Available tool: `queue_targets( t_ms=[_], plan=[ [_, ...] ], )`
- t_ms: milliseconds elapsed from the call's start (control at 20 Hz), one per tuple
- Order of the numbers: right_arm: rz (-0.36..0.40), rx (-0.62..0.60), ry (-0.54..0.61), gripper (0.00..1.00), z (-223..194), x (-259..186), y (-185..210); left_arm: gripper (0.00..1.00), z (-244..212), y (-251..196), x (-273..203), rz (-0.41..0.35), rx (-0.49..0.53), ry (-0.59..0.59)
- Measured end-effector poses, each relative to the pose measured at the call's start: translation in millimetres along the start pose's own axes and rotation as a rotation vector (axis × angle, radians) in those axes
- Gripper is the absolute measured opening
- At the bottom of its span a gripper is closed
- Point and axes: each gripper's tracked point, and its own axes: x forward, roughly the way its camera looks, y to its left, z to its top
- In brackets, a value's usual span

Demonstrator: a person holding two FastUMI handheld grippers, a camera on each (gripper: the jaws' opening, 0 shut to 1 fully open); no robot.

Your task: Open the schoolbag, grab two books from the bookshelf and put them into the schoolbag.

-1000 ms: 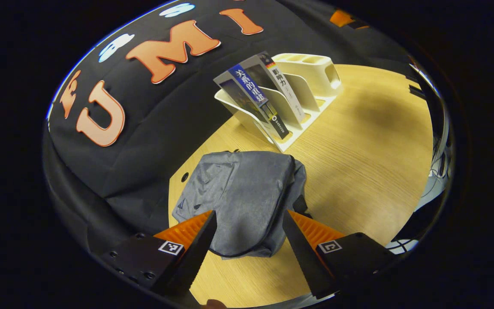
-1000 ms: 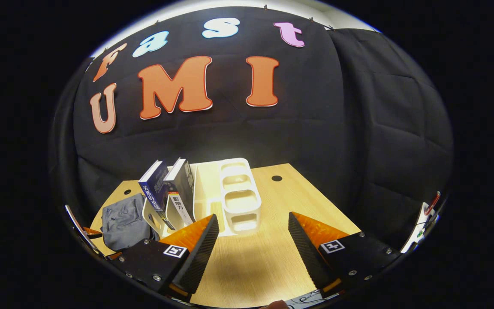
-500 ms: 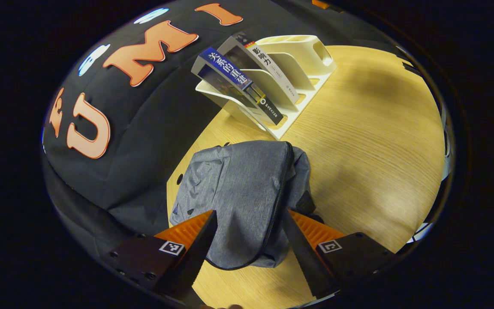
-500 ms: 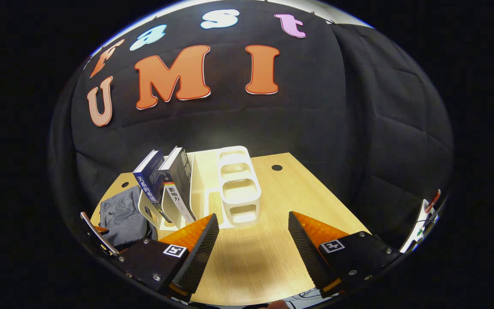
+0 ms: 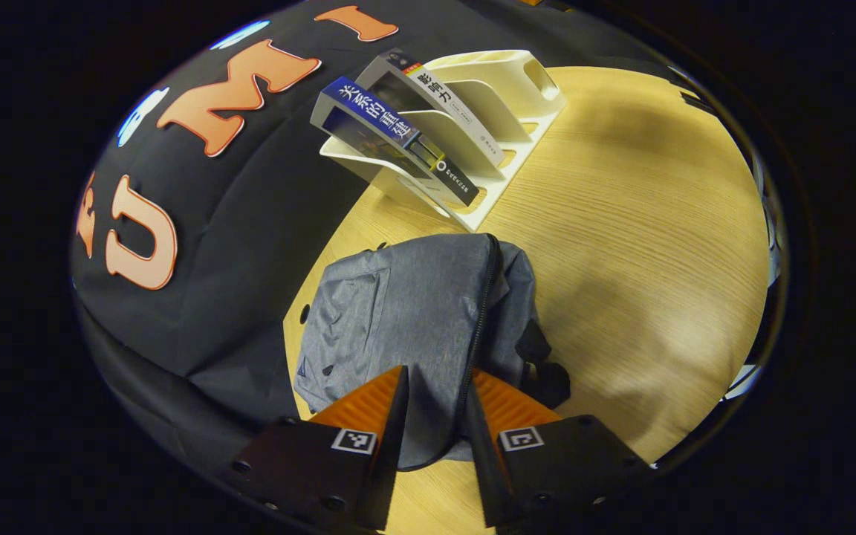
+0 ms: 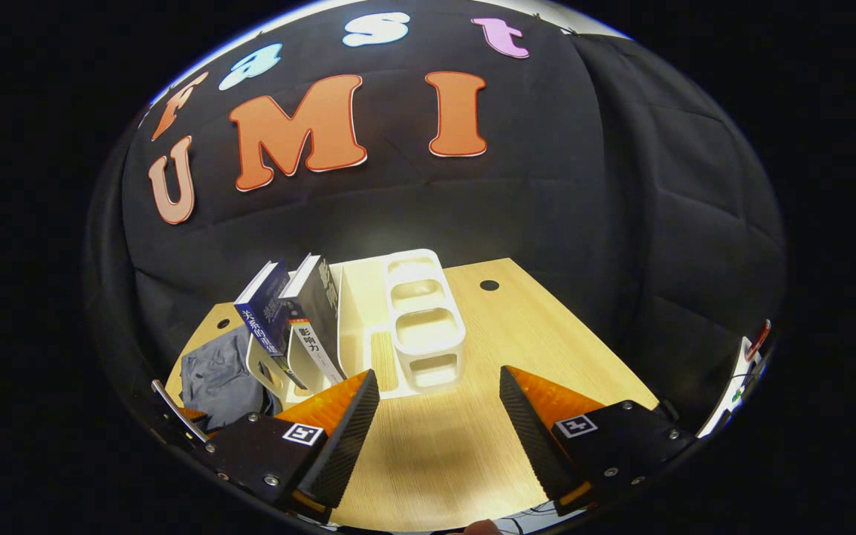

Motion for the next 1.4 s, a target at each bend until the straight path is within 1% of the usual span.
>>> queue_targets(
  t_ms=[50, 100, 200, 250, 350, 400, 550, 700, 950, 1200, 1400],
  plan=[
    [0.005, 0.007, 0.0, 0.97, 1, -1, 1, 0.37, 1, 1, -1, 0.005, -0.003, 0.006],
    [0.009, 0.014, -0.002, 0.97, 2, -1, 2, 0.33, -1, 5, -3, 0.015, -0.011, 0.022],
    [0.02, 0.025, 0.001, 0.98, 3, -2, 4, 0.19, 0, 6, -2, -0.007, -0.047, 0.045],
    [0.024, 0.029, 0.003, 0.97, 3, -2, 4, 0.08, 2, 7, 0, -0.017, -0.062, 0.048],
    [0.04, 0.024, 0.002, 0.97, 5, -2, 7, 0.05, 4, 11, -4, -0.042, -0.07, 0.05],
    [0.044, 0.024, -0.001, 0.97, 7, -3, 7, 0.05, 5, 16, -6, -0.048, -0.085, 0.046],
    [0.054, 0.046, -0.008, 0.97, 13, -4, 11, 0.04, 9, 30, -17, -0.107, -0.177, 0.071],
    [0.063, 0.091, -0.003, 0.97, 16, -2, 15, 0.04, 20, 58, -26, -0.137, -0.25, 0.075],
    [0.07, 0.151, 0.023, 0.97, 12, 0, 26, 0.04, 34, 106, -39, -0.142, -0.286, 0.063],
    [0.06, 0.166, 0.041, 0.97, 9, -6, 42, 0.04, 44, 161, -51, -0.112, -0.307, 0.023],
    [0.051, 0.207, 0.073, 0.97, -3, -16, 64, 0.04, 56, 197, -56, -0.118, -0.314, -0.029]
  ],
)
